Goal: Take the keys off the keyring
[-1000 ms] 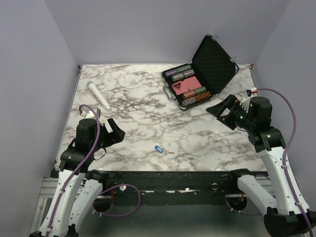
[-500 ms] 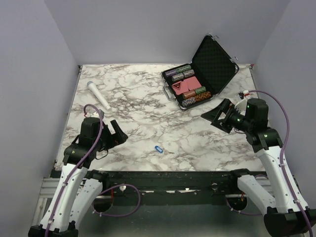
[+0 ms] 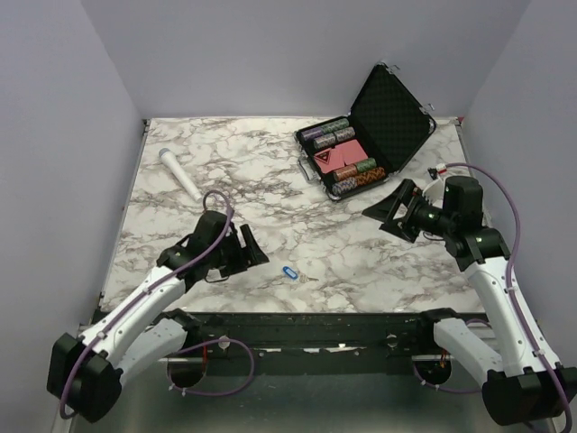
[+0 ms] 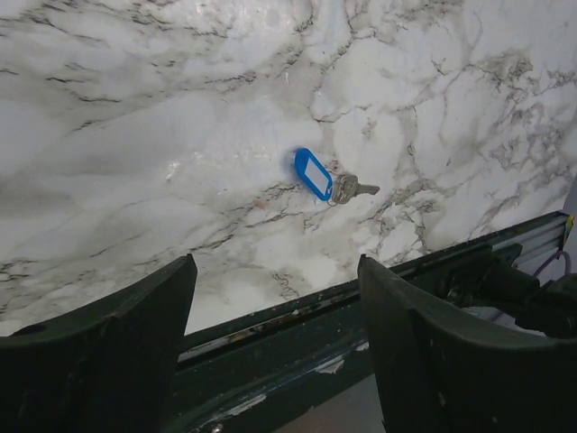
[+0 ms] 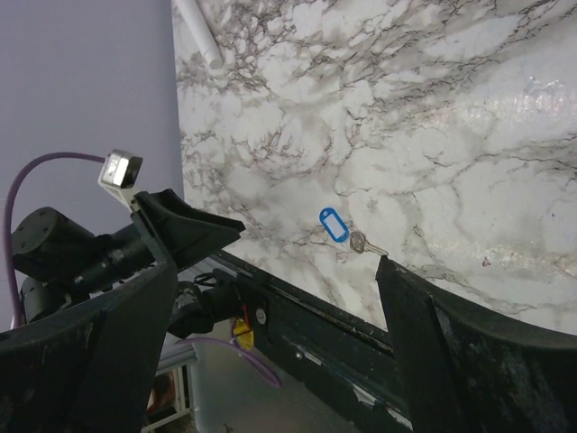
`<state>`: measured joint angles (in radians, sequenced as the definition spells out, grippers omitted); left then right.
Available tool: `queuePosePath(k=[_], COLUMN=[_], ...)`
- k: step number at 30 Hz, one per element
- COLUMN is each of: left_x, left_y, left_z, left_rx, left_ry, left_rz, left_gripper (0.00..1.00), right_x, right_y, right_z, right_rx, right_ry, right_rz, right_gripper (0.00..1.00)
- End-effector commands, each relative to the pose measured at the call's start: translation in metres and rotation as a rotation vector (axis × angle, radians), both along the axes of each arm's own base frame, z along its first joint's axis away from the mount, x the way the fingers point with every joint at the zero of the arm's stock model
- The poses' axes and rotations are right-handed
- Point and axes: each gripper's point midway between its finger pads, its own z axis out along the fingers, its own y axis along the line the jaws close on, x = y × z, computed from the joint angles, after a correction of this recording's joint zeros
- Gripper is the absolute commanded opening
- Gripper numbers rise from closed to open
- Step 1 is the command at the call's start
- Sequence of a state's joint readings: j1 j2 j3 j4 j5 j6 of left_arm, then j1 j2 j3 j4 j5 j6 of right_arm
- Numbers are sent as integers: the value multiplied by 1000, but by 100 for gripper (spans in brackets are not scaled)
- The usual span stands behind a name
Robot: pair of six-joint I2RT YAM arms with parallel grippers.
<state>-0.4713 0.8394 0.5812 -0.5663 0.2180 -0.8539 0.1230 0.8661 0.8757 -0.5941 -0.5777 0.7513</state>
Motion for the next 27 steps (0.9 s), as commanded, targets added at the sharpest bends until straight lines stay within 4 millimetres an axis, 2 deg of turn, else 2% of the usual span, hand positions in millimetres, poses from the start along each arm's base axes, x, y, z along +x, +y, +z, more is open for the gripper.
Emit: queuePosePath(k=[1, 3, 7, 10, 19, 27], left_x=[15, 16, 14, 21, 19, 19], left_y=[-34, -48, -71, -78, -79, -85], left_z=[1, -4, -11, -19, -55, -70], left_rx=[-64, -98, -141, -151, -102, -81], left_ry=[30, 63, 119, 126, 193, 217], left_rz=[82, 123, 208, 275, 318, 299], left_gripper=[77, 73, 72, 67, 63, 59], right_x=[0, 2, 3, 2, -2, -1], right_y=[3, 2, 2, 3, -2, -1], right_z=[0, 0, -2, -2, 0, -2], right_rx=[17, 14, 19, 23, -23, -29], right_ry=[9, 10, 19, 28, 25, 31], right_rz=[18, 7, 1, 7, 9, 16], right_gripper=[100, 100, 100, 100, 100, 100])
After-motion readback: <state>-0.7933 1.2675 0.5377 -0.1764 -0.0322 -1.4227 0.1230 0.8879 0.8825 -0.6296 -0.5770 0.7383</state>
